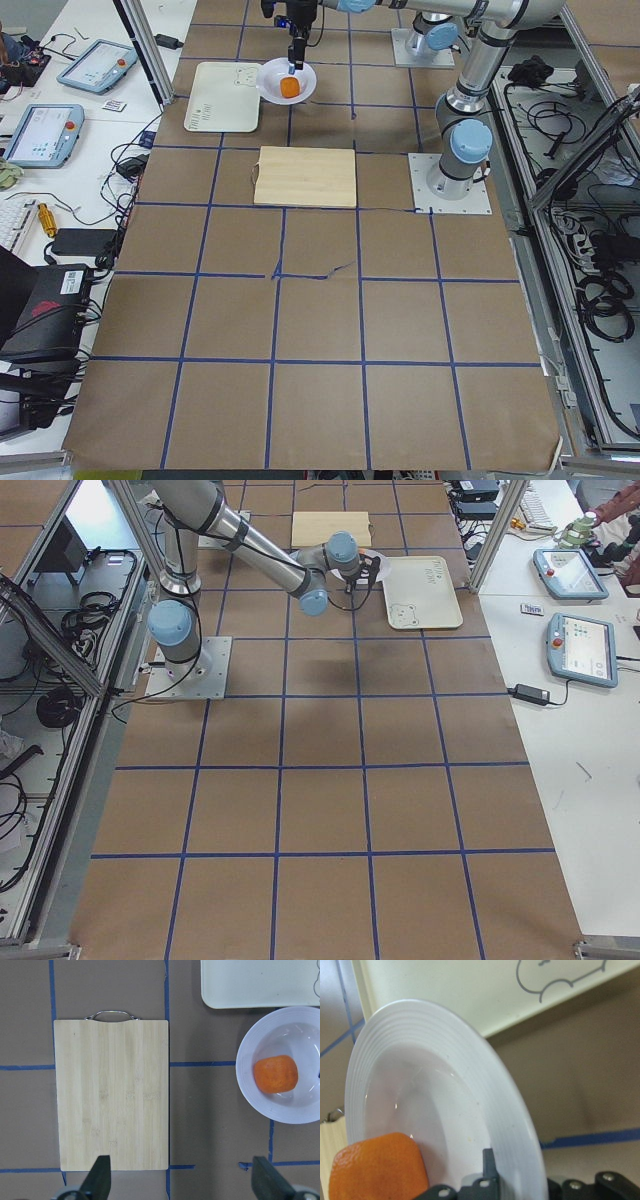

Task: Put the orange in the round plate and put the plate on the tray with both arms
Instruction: 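Lift the plate with the right gripper and carry it onto the bear tray, then open the right gripper to release the plate on the tray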

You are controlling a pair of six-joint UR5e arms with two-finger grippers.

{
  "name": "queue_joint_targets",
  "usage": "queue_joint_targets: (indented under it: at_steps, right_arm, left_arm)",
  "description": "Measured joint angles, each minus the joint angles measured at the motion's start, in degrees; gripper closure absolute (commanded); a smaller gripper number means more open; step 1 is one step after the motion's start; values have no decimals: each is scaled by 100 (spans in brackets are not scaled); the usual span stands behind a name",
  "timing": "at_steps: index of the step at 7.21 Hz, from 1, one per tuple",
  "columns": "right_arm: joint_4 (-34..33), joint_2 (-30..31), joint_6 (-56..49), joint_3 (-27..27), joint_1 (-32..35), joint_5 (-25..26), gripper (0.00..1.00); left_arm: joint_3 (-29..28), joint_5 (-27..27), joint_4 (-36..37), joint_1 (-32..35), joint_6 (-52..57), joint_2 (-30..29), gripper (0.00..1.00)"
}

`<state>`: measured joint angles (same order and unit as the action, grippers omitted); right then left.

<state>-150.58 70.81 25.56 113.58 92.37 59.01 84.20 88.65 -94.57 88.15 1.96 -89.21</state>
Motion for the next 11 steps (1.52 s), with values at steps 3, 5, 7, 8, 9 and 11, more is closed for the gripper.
queue_joint_targets:
  at_steps: [3,5,7,8,9,11]
  right_arm:
    - [501,-1116,-97,-1726,-222,-123,100]
    - [578,-2043,-167,-2726,-256,-55,100]
    - [612,-2658,-121,-3326,-262,13,76]
    - [621,-2740,28,-3425,-263,22,1]
    - [624,-2755,165,-3453,-263,54,0]
    - [828,-2621,241,-3485,-269,357,0]
  left_arm:
    - [0,3,0,0,6,0,0]
    - [0,4,0,0,6,0,0]
    - [0,3,0,0,6,0,0]
    - [0,4,0,0,6,0,0]
    - [0,4,0,0,6,0,0]
    - [0,4,0,0,7,0,0]
